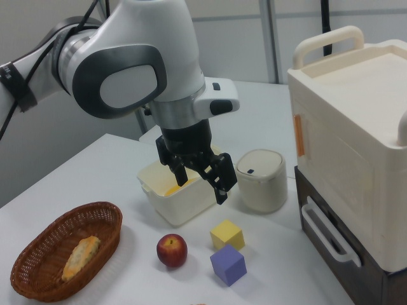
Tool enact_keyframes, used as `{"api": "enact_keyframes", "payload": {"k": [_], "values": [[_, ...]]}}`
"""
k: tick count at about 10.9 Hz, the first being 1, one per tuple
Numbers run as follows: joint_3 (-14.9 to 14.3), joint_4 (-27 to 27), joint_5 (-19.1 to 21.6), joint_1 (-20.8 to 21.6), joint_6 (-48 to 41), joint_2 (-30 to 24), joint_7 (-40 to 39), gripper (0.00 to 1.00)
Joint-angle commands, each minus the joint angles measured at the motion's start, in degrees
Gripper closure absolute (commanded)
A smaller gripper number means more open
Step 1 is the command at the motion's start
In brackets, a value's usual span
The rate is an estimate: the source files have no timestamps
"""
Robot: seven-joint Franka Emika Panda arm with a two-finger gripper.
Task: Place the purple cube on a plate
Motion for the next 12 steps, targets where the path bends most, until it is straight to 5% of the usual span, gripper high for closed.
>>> {"api": "enact_keyframes", "payload": {"k": [1,12], "values": [[-0.6,1.4,-0.5,0.0,-2.2,0.5,-1.4,0.0],[-1.2,1.5,-0.5,-0.1,-2.2,0.3,-1.7,0.0]]}}
